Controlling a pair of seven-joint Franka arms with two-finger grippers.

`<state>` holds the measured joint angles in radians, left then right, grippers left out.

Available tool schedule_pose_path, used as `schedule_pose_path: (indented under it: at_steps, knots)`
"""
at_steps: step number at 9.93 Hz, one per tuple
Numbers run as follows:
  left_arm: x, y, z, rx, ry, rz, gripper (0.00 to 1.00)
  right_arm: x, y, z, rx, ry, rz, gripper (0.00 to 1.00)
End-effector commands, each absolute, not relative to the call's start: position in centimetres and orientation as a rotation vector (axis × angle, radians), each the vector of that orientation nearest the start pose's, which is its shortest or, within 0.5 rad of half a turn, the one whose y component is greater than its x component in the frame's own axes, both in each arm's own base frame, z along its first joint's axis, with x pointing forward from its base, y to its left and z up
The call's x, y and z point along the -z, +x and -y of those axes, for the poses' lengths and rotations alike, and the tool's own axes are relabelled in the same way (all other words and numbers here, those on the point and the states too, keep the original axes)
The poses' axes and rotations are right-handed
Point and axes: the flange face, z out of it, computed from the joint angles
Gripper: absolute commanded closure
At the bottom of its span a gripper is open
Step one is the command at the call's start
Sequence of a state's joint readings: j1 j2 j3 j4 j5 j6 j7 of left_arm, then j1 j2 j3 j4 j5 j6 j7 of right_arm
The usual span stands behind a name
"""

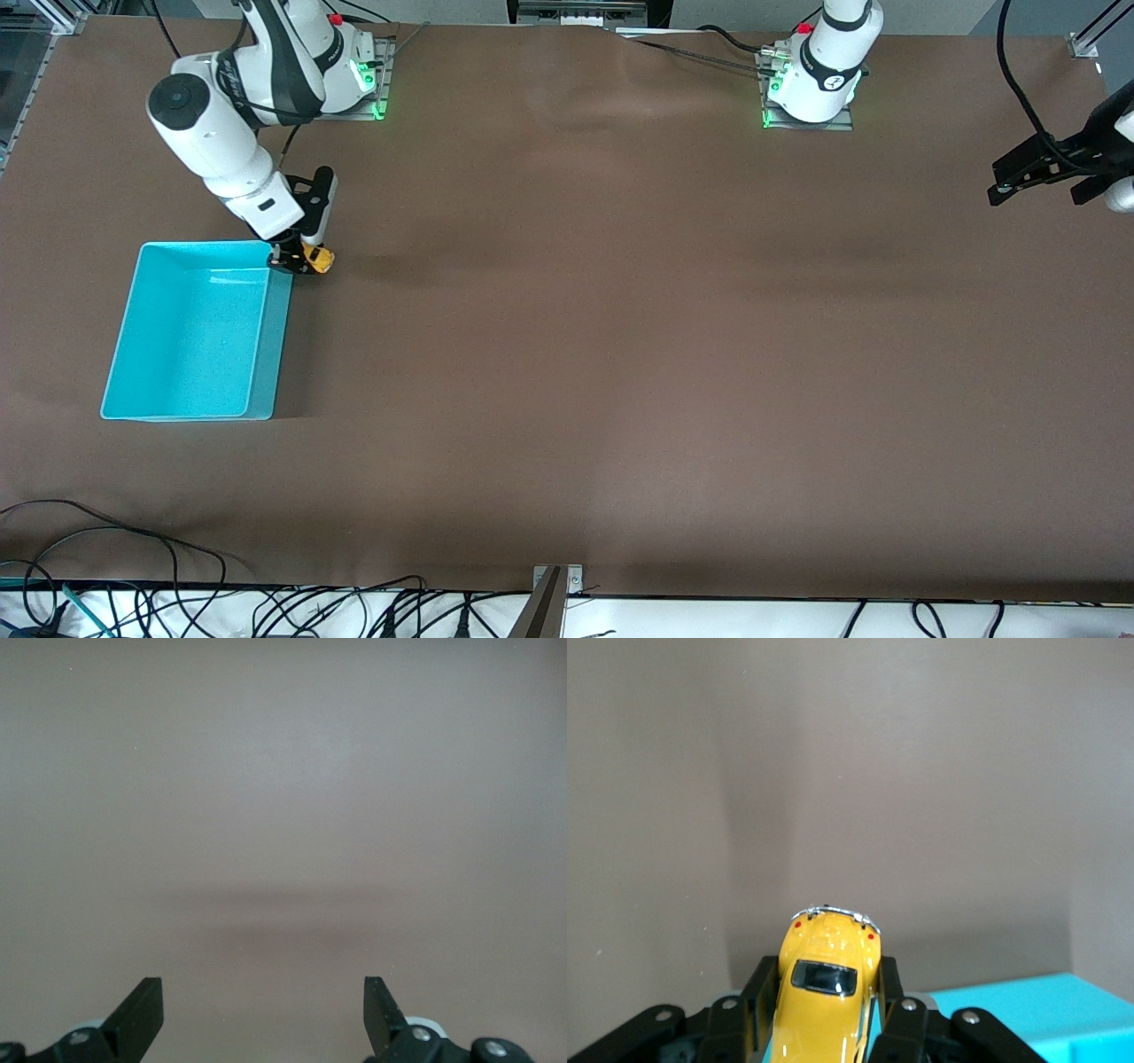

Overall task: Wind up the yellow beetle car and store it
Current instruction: 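Lift the car with the right gripper and carry it over the bin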

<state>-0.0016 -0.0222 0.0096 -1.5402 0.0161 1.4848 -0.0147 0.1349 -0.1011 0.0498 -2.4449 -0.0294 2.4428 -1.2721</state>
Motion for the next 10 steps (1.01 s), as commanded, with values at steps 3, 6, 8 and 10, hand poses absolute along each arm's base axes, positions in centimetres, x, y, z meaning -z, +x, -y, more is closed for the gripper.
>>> schedule_pose_path:
  at_steps: [3, 6, 8, 10]
  knots:
    - [-64.8, 54.0, -0.8, -0.062, -3.117, 0.018, 0.00, -36.2, 50.6, 1.5, 0.028, -2.580, 1.826, 1.00]
    - [-64.8, 54.0, -0.7, -0.062, -3.117, 0.015, 0.00, -30.5, 50.8, 8.3, -0.056, -2.696, 1.639, 1.00]
    - [-64.9, 54.0, -0.8, -0.060, -3.117, 0.018, 0.00, -26.4, 50.9, 10.4, -0.096, -2.742, 1.591, 1.00]
    - [-64.8, 54.0, -0.7, -0.062, -3.117, 0.015, 0.00, -23.8, 50.7, 12.3, -0.115, -2.777, 1.557, 1.00]
